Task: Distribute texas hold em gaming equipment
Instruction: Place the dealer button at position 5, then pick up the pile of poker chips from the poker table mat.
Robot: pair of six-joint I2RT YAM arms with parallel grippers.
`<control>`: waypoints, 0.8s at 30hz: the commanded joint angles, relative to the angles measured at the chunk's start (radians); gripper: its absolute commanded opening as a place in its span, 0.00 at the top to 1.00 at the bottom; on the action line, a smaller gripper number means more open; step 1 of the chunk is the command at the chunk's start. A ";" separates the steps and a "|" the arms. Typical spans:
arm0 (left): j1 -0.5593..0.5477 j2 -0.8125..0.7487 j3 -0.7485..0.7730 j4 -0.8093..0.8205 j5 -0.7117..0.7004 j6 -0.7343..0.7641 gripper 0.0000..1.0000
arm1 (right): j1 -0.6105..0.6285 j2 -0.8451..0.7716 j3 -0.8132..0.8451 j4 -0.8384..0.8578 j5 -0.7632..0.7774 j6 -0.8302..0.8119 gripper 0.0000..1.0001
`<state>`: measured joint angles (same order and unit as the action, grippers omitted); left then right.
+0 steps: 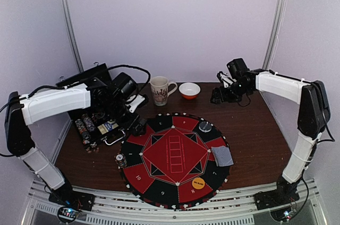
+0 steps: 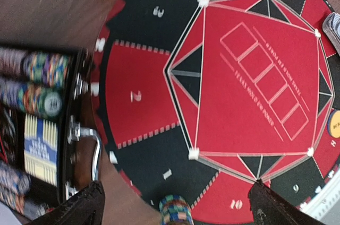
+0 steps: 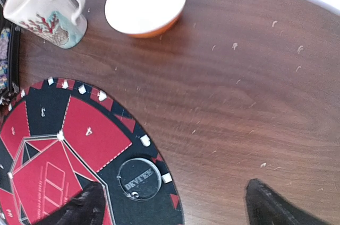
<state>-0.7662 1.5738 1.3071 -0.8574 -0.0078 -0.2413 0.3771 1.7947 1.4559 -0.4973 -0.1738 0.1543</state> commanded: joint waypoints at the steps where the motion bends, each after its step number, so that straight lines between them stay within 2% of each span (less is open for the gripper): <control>1: -0.007 -0.077 -0.011 -0.194 -0.013 -0.171 0.02 | 0.016 -0.040 0.042 -0.049 0.134 -0.053 0.01; 8: -0.034 -0.125 -0.072 -0.289 0.024 -0.263 0.02 | 0.027 -0.107 -0.008 -0.005 0.119 -0.050 0.00; 13: -0.044 -0.151 -0.150 -0.230 0.069 -0.326 0.02 | 0.032 -0.153 -0.102 0.078 0.083 -0.047 0.00; 24: -0.047 -0.092 -0.290 -0.111 0.041 -0.332 0.02 | 0.033 -0.163 -0.144 0.099 0.101 -0.066 0.00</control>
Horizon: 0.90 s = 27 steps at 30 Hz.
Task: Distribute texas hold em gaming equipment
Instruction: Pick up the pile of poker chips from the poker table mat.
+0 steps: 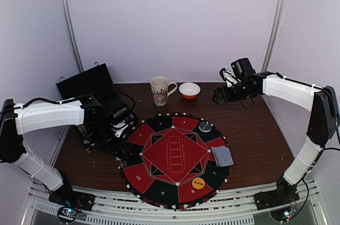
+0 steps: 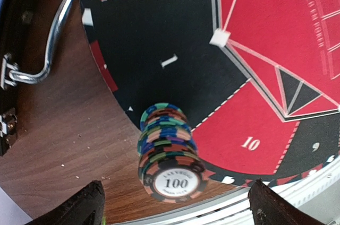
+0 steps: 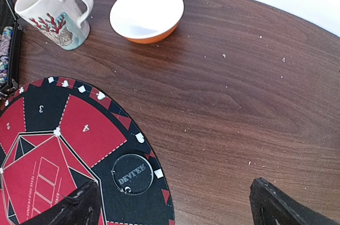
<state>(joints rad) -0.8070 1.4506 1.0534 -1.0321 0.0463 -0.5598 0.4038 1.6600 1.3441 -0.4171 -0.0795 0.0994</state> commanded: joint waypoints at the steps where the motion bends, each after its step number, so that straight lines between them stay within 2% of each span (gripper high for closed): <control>1: -0.006 0.045 -0.042 0.082 -0.010 -0.005 0.02 | 0.006 -0.026 -0.030 0.016 0.008 -0.013 0.00; 9: -0.004 0.082 -0.091 0.183 -0.011 0.024 0.06 | 0.005 -0.009 -0.023 0.006 0.010 -0.013 0.00; 12: -0.003 0.110 -0.100 0.205 0.031 0.043 0.14 | 0.005 0.004 -0.008 -0.006 0.017 -0.015 0.00; 16: -0.003 0.119 -0.097 0.193 -0.004 0.056 0.28 | 0.006 0.015 0.004 -0.013 0.011 -0.015 0.00; 21: -0.001 0.134 -0.098 0.173 -0.017 0.064 0.38 | 0.006 0.020 0.008 -0.016 0.018 -0.016 0.00; 27: -0.002 0.120 -0.099 0.161 -0.016 0.065 0.42 | 0.006 0.024 0.012 -0.020 0.008 -0.017 0.00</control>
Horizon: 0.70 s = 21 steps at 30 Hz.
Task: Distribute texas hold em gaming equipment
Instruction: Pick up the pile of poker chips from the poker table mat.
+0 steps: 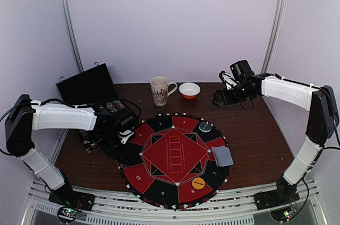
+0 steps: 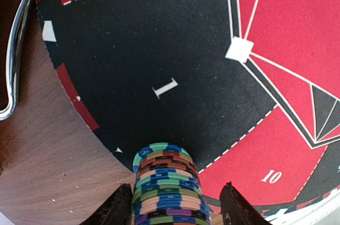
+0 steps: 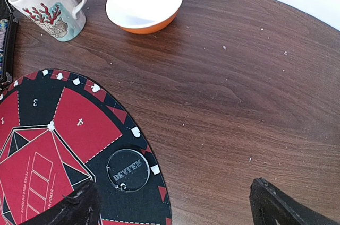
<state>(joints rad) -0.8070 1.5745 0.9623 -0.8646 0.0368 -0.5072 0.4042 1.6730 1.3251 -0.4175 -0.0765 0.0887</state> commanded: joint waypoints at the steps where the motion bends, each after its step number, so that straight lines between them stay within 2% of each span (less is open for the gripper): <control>1: -0.002 -0.006 -0.009 -0.006 -0.004 0.014 0.43 | 0.005 0.011 0.030 -0.022 0.007 -0.007 0.00; 6: -0.001 -0.008 -0.013 -0.011 -0.008 0.022 0.57 | 0.005 0.006 0.032 -0.022 0.014 -0.009 0.00; 9: -0.002 -0.009 -0.009 -0.011 0.004 0.024 0.72 | 0.005 0.005 0.034 -0.024 0.013 -0.010 0.00; 13: -0.001 -0.020 0.007 -0.025 0.008 0.025 0.97 | 0.005 0.002 0.037 -0.025 0.012 -0.010 0.00; 14: -0.002 -0.022 0.014 -0.032 0.004 0.025 1.00 | 0.005 0.001 0.037 -0.025 0.011 -0.010 0.00; 21: -0.001 -0.015 0.097 -0.112 -0.038 0.043 1.00 | 0.005 0.001 0.045 -0.029 0.004 -0.009 0.00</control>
<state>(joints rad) -0.8070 1.5715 0.9836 -0.9215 0.0277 -0.4858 0.4042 1.6730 1.3380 -0.4252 -0.0753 0.0818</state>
